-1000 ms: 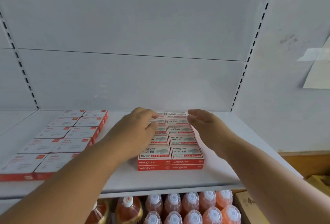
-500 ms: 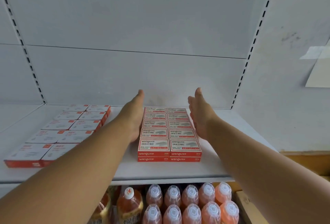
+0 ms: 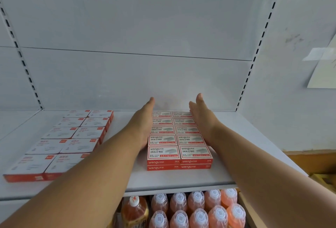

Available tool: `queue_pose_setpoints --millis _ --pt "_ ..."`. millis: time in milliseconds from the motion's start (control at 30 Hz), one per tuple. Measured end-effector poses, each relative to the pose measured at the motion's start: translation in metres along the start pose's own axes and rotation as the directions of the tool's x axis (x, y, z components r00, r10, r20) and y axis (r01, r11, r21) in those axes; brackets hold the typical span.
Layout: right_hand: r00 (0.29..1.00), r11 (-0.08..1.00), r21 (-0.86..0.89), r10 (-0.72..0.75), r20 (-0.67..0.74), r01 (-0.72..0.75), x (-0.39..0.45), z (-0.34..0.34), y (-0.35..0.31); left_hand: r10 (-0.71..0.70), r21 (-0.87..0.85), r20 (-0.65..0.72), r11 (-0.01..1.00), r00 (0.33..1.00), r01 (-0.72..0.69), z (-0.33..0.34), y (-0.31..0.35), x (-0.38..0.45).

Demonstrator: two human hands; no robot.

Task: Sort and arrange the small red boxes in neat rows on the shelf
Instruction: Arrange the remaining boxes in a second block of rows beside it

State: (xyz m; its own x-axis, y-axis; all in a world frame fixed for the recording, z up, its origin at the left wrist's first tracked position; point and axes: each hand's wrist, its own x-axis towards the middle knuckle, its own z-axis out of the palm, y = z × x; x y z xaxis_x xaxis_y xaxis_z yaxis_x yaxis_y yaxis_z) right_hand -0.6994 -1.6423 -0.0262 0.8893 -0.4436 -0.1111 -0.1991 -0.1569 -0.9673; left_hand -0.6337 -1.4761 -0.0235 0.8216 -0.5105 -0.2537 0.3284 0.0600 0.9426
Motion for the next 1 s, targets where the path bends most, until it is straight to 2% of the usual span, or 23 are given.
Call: queue_pose_setpoints --millis 100,167,233,367,533,633,767,1000 --pt "0.996 0.998 -0.034 0.062 0.062 -0.059 0.000 0.000 -0.001 -0.030 -0.021 0.014 0.999 0.999 0.030 0.000 0.002 -0.002" --pt "0.999 1.000 0.006 0.011 0.030 -0.011 0.005 -0.003 0.002 -0.022 -0.030 0.018 0.999 1.000 0.023 0.000 0.002 -0.004" --pt "0.997 0.994 0.106 0.033 0.073 -0.041 0.006 -0.008 0.007 -0.008 -0.067 -0.005 0.998 1.000 0.007 0.000 0.002 -0.008" --pt "0.998 0.992 0.128 -0.022 0.060 0.015 -0.006 -0.013 0.013 -0.009 -0.029 -0.021 1.000 1.000 0.008 -0.002 -0.003 -0.016" --pt "0.988 0.981 0.133 0.127 0.089 -0.138 -0.015 -0.010 0.017 -0.023 -0.039 -0.023 0.999 0.999 0.022 -0.001 -0.008 -0.020" --pt "0.985 0.982 0.093 0.162 0.056 -0.167 -0.018 -0.006 0.014 -0.028 -0.046 -0.028 0.999 0.999 0.026 0.002 -0.010 -0.022" --pt "0.988 0.987 0.048 0.155 0.001 -0.155 -0.028 -0.005 0.008 -0.026 -0.030 -0.023 0.999 0.999 0.025 0.001 -0.010 -0.023" --pt "0.993 0.980 0.172 0.092 0.080 -0.104 -0.040 -0.010 0.008 -0.001 -0.015 0.015 1.000 1.000 0.001 -0.008 -0.013 -0.030"
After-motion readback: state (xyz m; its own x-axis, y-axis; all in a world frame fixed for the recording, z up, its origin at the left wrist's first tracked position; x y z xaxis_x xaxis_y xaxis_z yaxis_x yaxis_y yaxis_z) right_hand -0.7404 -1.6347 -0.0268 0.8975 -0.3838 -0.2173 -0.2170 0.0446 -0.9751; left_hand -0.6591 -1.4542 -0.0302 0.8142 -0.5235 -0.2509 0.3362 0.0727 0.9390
